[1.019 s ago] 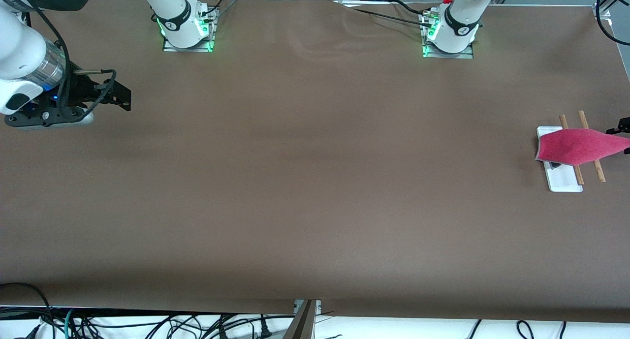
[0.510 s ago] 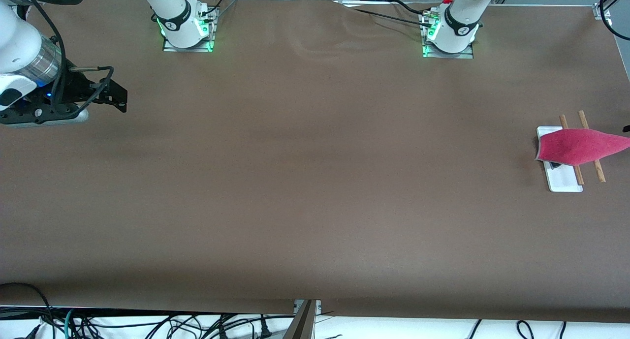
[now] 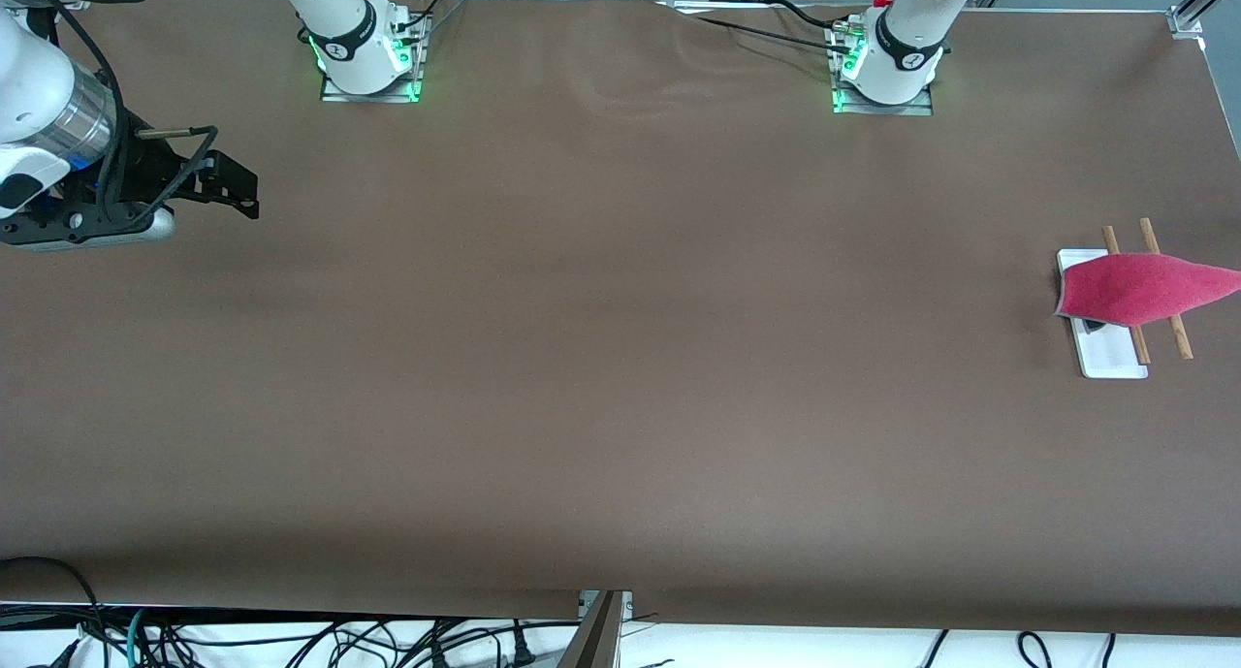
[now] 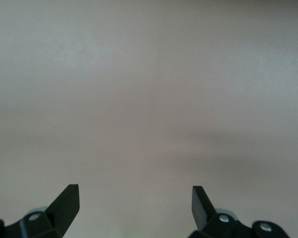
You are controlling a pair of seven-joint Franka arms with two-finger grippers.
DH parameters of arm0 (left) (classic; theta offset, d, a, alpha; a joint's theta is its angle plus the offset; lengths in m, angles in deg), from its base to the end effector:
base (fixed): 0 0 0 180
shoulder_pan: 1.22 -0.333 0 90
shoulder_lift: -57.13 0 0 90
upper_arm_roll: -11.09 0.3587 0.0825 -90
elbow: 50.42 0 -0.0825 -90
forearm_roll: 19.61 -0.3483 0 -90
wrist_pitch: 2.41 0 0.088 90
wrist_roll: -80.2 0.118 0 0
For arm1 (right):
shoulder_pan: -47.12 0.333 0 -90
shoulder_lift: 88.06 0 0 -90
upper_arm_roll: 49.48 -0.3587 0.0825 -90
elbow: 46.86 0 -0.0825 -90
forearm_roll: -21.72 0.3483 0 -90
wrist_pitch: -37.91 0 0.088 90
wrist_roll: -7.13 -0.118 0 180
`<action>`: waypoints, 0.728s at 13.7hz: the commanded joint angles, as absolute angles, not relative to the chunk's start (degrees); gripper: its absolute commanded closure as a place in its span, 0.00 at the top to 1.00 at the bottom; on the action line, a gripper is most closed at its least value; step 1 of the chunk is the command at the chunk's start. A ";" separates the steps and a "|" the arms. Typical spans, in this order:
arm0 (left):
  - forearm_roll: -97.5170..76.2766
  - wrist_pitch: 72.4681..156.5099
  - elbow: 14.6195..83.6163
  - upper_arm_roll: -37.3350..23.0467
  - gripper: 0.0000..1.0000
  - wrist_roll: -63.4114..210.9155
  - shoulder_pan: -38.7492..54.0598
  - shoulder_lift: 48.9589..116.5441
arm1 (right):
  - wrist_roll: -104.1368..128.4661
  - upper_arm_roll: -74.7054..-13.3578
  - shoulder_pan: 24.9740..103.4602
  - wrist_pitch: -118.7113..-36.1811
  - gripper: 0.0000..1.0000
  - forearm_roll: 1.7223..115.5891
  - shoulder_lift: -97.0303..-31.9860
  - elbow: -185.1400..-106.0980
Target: Pass towel and hang on rack
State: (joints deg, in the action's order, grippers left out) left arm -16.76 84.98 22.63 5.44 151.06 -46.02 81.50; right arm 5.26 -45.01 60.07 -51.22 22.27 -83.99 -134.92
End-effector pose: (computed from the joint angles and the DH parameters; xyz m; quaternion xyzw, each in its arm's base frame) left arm 0.4953 0.4131 0.5324 0.9584 -0.2684 -0.0122 0.0968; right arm 0.5342 0.0826 0.6321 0.9980 0.0576 -0.0261 0.0003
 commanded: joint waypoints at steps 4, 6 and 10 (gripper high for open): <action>-17.86 80.56 24.29 5.47 1.00 128.49 -31.48 77.35 | 5.20 -44.91 59.86 -50.33 1.00 23.04 -83.67 -133.87; -17.85 80.65 25.86 5.99 1.00 119.37 -25.16 74.81 | 5.20 -44.91 59.95 -50.42 1.00 23.13 -83.67 -133.87; -18.38 82.40 34.37 6.61 1.00 95.38 -14.43 67.96 | 5.37 -45.00 59.95 -50.33 1.00 22.95 -83.67 -133.87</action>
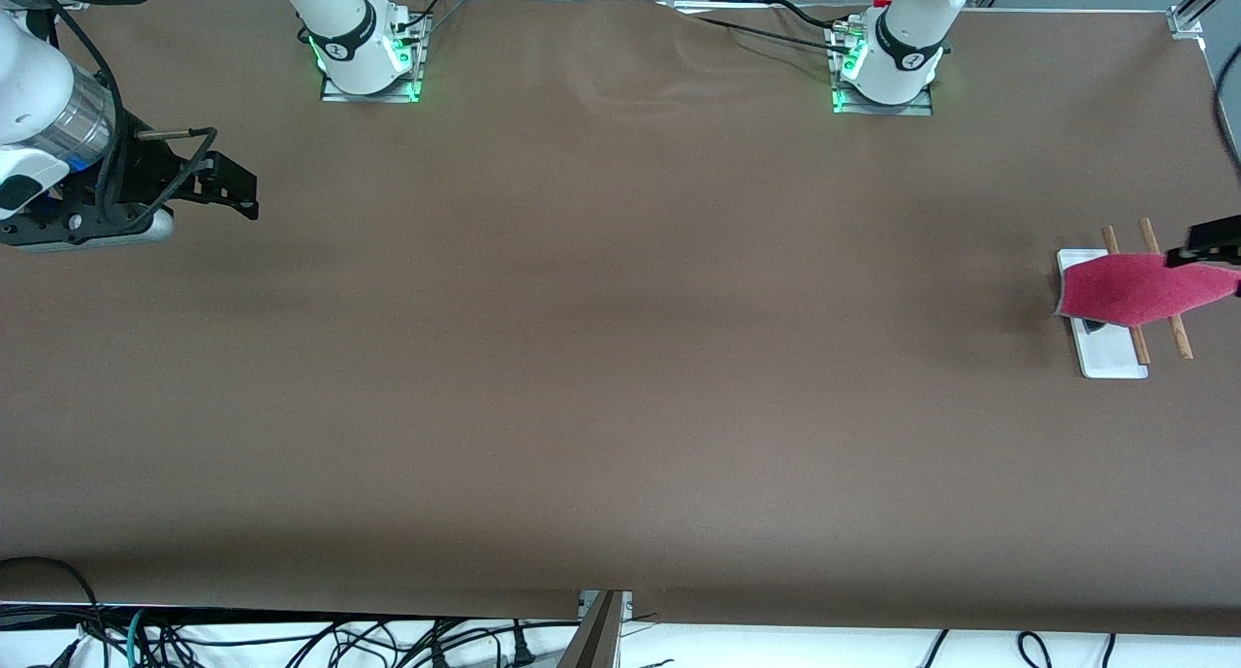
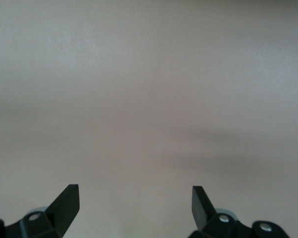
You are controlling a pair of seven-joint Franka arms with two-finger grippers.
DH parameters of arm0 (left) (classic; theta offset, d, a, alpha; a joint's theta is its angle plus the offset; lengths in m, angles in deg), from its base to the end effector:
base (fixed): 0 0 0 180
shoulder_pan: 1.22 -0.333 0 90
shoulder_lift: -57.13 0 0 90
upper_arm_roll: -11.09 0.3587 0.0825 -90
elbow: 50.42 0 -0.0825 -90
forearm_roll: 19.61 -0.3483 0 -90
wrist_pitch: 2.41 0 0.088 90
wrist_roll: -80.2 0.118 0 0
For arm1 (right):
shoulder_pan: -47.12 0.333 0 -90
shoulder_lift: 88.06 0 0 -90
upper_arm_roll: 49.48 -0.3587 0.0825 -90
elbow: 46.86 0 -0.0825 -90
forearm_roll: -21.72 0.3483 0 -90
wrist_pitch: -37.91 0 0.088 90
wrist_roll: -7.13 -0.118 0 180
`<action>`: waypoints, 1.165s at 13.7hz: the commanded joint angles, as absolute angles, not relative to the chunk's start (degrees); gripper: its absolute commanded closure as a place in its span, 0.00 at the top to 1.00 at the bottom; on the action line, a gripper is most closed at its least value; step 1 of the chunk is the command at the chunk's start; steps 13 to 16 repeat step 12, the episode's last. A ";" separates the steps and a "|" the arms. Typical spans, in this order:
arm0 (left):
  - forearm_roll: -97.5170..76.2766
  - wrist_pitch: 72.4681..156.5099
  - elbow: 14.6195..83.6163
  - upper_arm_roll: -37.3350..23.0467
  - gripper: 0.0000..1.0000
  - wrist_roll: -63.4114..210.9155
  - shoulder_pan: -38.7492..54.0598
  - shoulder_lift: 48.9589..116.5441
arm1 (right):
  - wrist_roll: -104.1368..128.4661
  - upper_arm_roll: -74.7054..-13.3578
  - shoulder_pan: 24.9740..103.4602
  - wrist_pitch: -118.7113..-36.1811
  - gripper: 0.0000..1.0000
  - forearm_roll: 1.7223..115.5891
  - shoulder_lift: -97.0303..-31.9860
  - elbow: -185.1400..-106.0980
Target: Pass towel and hang on rack
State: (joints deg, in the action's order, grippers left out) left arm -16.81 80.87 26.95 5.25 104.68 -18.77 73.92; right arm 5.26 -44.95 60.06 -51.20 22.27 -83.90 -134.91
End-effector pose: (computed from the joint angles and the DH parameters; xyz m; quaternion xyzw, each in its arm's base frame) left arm 0.5866 0.1252 0.5782 0.9887 -0.1104 -0.0771 0.0665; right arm 0.5347 0.0821 0.6313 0.9980 0.0570 -0.0270 0.0005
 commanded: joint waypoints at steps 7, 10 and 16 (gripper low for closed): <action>-18.38 94.79 49.94 8.09 1.00 82.93 -3.52 54.86 | 5.37 -45.00 59.95 -50.33 1.00 23.04 -83.67 -133.87; -18.47 96.29 51.18 11.27 1.00 83.10 -0.78 54.41 | 5.37 -45.00 59.95 -50.33 1.00 23.04 -83.67 -133.87; -20.47 97.07 51.18 11.27 1.00 83.10 -0.69 54.41 | 5.20 -45.00 59.95 -50.33 1.00 23.04 -83.67 -133.87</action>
